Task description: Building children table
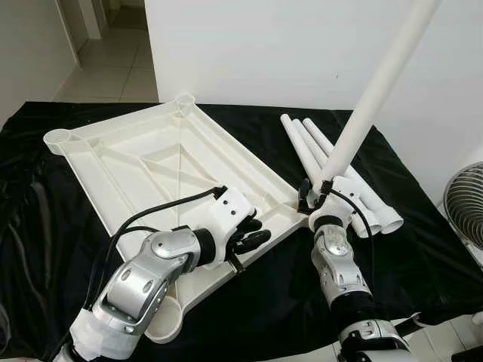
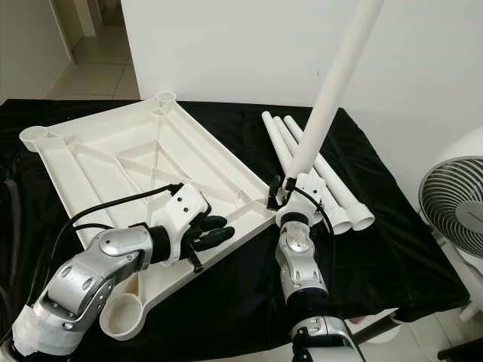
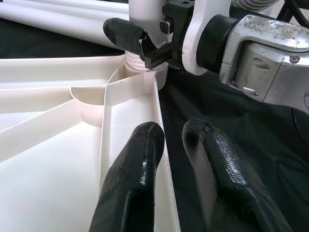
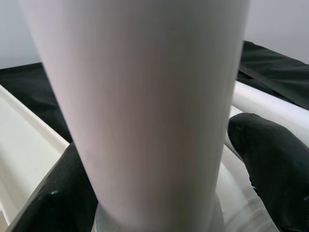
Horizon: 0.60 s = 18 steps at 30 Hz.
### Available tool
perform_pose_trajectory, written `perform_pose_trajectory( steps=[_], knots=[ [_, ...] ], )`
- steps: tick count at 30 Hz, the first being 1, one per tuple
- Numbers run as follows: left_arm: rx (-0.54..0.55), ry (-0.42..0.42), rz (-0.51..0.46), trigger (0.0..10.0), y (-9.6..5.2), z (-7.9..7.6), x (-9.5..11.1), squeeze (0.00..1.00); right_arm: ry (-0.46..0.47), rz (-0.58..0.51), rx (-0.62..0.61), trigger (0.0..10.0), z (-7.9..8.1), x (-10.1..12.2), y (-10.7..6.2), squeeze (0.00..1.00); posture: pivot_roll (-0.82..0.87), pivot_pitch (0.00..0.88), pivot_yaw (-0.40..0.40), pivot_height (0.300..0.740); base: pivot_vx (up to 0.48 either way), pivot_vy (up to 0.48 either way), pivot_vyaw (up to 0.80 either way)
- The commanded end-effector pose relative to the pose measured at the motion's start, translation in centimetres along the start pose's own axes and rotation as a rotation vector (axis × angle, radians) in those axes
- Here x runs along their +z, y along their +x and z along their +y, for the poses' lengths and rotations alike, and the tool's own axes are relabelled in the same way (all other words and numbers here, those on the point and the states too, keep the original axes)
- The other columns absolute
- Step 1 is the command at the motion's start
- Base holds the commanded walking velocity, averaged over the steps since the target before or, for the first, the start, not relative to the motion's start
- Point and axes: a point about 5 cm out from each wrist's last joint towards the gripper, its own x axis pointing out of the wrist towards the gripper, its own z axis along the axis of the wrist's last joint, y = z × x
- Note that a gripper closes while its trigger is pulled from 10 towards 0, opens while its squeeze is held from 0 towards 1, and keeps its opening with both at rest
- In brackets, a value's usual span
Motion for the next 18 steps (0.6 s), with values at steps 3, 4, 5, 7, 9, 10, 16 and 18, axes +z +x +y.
perform_pose_trajectory(
  steps=[3,4,5,7,9,10,16,18],
  knots=[
    [0.012,0.006,-0.009,10.0,0.0,-0.1,0.2,0.0,-0.012,0.046,-0.028,10.0,-1.1,-1.2,-0.3,1.0,0.04,0.063,-0.046,0.74,0.0,0.0,0.0],
    [0.011,0.006,-0.01,10.0,0.0,-0.1,0.2,0.0,-0.013,0.036,0.011,10.0,-1.0,-0.9,-0.1,0.95,0.04,0.059,-0.047,0.74,0.0,0.0,0.0],
    [0.011,0.006,-0.01,10.0,0.0,-0.1,0.2,0.0,-0.013,0.036,0.011,10.0,-1.0,-0.9,-0.1,0.95,0.04,0.059,-0.047,0.74,0.0,0.0,0.0],
    [0.01,0.007,-0.011,10.0,0.0,-0.1,0.3,0.0,-0.009,0.026,0.101,10.0,-1.1,-0.5,0.2,0.0,0.03,0.059,-0.047,0.74,0.0,0.0,0.0],
    [0.01,0.007,-0.011,10.0,0.0,-0.1,0.3,0.0,-0.009,0.023,0.13,10.0,-1.2,-0.3,0.4,0.0,0.03,0.059,-0.047,0.74,0.0,0.0,0.0],
    [0.011,0.008,-0.011,10.0,0.0,-0.1,0.3,0.0,-0.018,0.01,0.16,10.0,-1.3,-0.1,0.5,0.0,0.03,0.061,-0.047,0.74,0.0,0.0,0.0],
    [0.008,0.007,-0.011,10.0,0.0,-0.1,0.3,0.0,-0.03,-0.011,0.313,10.0,-1.9,0.7,1.0,0.0,0.03,0.063,-0.045,0.74,0.0,0.0,0.0],
    [0.007,0.007,-0.011,10.0,0.0,-0.1,0.3,0.0,-0.032,-0.011,0.328,10.0,-1.9,0.8,1.0,0.0,0.03,0.063,-0.045,0.74,0.0,0.0,0.0]
  ],
)
